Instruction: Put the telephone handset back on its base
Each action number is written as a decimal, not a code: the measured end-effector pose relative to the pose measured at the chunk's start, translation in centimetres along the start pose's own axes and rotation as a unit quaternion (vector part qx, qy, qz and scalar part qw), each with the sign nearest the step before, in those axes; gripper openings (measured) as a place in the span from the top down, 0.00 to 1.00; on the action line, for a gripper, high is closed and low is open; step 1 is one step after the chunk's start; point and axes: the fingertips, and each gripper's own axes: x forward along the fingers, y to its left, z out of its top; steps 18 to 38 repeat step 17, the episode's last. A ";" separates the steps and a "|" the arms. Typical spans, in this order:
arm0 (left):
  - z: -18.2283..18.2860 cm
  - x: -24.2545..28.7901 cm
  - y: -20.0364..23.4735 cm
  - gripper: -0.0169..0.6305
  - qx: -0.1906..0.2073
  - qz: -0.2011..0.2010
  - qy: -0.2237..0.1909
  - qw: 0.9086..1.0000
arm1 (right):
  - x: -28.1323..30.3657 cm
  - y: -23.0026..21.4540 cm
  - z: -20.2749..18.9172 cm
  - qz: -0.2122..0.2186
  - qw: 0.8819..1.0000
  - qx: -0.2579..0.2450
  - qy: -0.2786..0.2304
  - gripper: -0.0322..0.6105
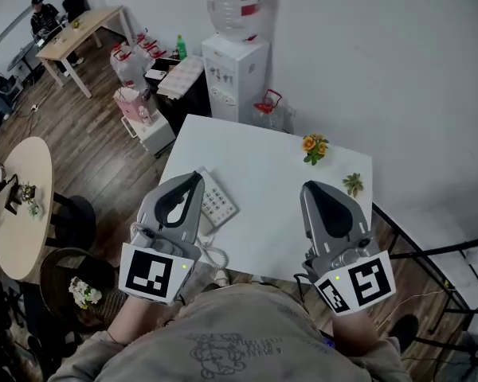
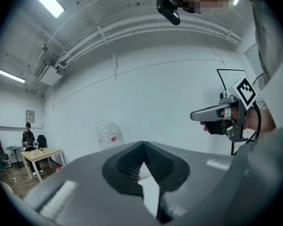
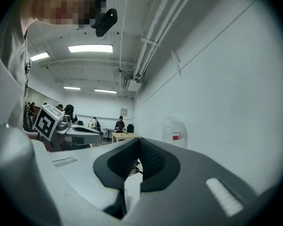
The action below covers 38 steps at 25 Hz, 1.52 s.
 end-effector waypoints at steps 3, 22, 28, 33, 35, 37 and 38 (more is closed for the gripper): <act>-0.1 0.4 -1.2 0.97 0.002 -0.012 0.003 1.000 | -0.9 -0.7 -0.3 -0.008 1.000 0.004 0.003 0.91; 0.4 0.7 -2.2 0.97 -0.005 -0.004 0.024 1.000 | -2.3 -1.3 -0.9 -0.004 1.000 0.018 0.012 0.91; 0.4 0.7 -2.2 0.97 -0.005 -0.004 0.024 1.000 | -2.3 -1.3 -0.9 -0.004 1.000 0.018 0.012 0.91; 0.4 0.7 -2.2 0.97 -0.005 -0.004 0.024 1.000 | -2.3 -1.3 -0.9 -0.004 1.000 0.018 0.012 0.91; 0.4 0.7 -2.2 0.97 -0.005 -0.004 0.024 1.000 | -2.3 -1.3 -0.9 -0.004 1.000 0.018 0.012 0.91; 0.4 0.7 -2.2 0.97 -0.005 -0.004 0.024 1.000 | -2.3 -1.3 -0.9 -0.004 1.000 0.018 0.012 0.91; 0.4 0.7 -2.2 0.97 -0.005 -0.004 0.024 1.000 | -2.3 -1.3 -0.9 -0.004 1.000 0.018 0.012 0.91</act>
